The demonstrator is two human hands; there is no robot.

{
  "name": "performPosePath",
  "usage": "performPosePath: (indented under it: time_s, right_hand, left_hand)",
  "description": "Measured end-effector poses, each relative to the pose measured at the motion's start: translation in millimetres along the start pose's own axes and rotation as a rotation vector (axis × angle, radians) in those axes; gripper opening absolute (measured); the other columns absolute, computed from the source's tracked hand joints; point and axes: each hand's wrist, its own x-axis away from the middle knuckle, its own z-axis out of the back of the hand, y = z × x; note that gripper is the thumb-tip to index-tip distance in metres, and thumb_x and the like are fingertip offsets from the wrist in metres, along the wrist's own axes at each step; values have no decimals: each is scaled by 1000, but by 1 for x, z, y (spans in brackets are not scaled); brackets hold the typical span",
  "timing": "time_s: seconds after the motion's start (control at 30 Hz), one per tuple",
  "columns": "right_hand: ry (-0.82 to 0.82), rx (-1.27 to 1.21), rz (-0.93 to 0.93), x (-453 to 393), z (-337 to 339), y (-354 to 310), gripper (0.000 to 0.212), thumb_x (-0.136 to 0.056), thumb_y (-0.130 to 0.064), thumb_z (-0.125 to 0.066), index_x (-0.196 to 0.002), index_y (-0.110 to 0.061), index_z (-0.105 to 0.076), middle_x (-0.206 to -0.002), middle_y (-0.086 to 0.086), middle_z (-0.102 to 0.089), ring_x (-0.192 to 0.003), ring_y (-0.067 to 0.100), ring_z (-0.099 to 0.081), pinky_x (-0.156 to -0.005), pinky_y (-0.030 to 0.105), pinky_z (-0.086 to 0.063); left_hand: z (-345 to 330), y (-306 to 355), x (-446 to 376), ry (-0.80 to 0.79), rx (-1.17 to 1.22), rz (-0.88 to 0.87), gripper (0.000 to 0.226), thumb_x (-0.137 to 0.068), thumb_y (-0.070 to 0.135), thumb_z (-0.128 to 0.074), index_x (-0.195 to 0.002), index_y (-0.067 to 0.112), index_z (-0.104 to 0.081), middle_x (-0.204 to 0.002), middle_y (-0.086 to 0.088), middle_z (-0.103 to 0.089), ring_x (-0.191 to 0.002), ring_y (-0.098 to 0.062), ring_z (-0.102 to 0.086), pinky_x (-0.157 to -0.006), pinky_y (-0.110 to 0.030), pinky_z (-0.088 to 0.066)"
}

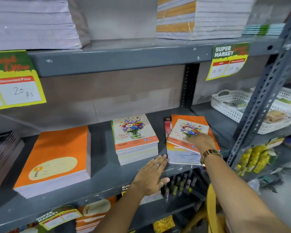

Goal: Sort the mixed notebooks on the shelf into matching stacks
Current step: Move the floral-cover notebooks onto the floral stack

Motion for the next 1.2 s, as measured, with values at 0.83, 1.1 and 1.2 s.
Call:
performPosePath:
  time_s: [0.83,1.1,1.2]
  right_hand:
    - [135,-764,73,5,30,-42,35,-92,-7,-43,-124,6,-48,-111,19,-56,-96,30,-52,-85,36,-45]
    - [-157,-928,183,54,18,-95,19,-94,-4,-42,-78,-13,-46,-76,6,-47,-67,21,-49,-85,41,-48]
    - [-316,-980,142,67,-5,-108,17,-94,-1,-42,-105,-11,-50,-76,10,-50,-63,22,-52,-69,37,-47]
  left_hand:
    - [-6,-9,15,-76,-103,78,71,-96,53,-22,-150,16,5,-161,-1,7,-148,-17,9,-121,-33,6]
    - [3,-24,53,-100,-101,144,72,-96,53,-24,-150,16,5,-161,0,7,-148,-17,7,-121,-33,6]
    - [5,-28,65,-96,-88,184,73,-95,56,-23,-150,17,4,-161,1,6,-148,-17,7,-119,-32,7]
